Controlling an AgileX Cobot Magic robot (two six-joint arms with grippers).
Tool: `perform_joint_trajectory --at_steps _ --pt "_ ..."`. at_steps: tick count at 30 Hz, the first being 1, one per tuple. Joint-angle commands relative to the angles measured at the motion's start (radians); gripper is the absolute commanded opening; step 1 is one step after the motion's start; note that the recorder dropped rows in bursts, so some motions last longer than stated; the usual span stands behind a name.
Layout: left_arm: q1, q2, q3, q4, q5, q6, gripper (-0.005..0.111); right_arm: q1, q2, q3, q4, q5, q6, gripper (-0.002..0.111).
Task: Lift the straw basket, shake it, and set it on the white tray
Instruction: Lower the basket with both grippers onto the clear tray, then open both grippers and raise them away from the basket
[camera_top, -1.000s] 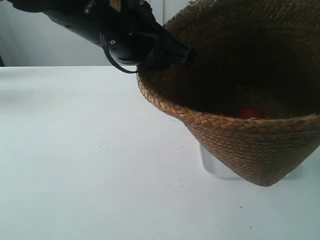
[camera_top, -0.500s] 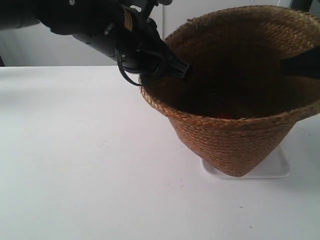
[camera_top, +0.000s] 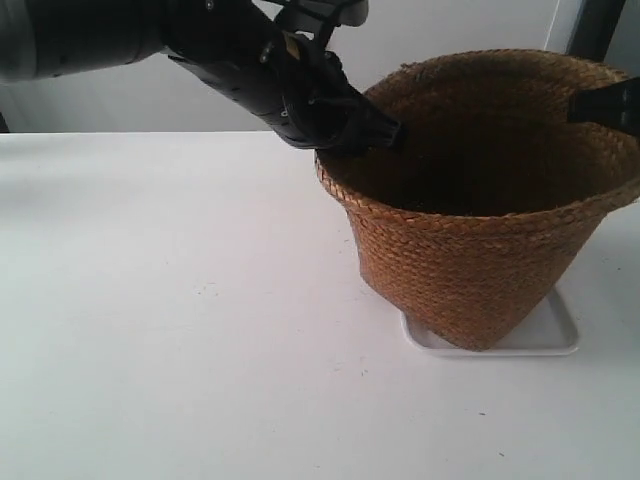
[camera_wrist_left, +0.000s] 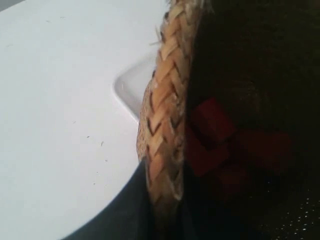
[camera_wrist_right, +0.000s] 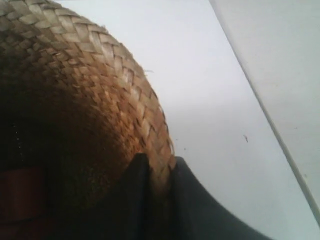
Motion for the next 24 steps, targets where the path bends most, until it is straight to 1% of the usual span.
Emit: perform_joint_trajectory --at_steps 1,8,10,12,13,15,17,18,20,24 --pt "0.020 0.027 -0.028 0.013 0.055 0.059 0.000 -0.048 0.040 -0.010 -0.059 0.069 -0.084 0.000" --pt "0.022 0.064 -0.032 0.008 0.036 0.081 0.000 -0.082 0.038 -0.010 -0.081 0.035 -0.071 0.000" --pt "0.024 0.064 -0.039 0.008 0.041 0.081 0.001 -0.085 0.038 -0.010 -0.060 -0.001 -0.073 0.005" --pt "0.024 0.064 -0.041 0.008 0.041 0.081 0.007 -0.085 0.038 -0.010 -0.046 -0.022 -0.073 0.014" --pt "0.024 0.064 -0.041 0.005 0.041 0.081 0.012 -0.085 0.038 -0.010 -0.039 -0.025 -0.073 0.019" --pt "0.024 0.064 -0.041 -0.006 0.042 0.081 0.025 -0.085 0.038 -0.010 -0.027 -0.032 -0.077 0.034" --pt "0.024 0.064 -0.041 -0.011 0.046 0.081 0.054 -0.085 0.038 -0.010 -0.021 -0.032 -0.079 0.061" --pt "0.024 0.064 -0.041 -0.024 0.046 0.081 0.075 -0.085 0.038 -0.010 -0.009 -0.038 -0.079 0.075" --pt "0.024 0.064 -0.041 -0.024 0.048 0.110 0.086 -0.085 0.033 -0.010 -0.009 -0.069 -0.079 0.080" --pt "0.024 0.052 -0.060 -0.054 0.041 0.115 0.084 -0.085 -0.045 -0.010 -0.003 -0.149 -0.071 0.080"
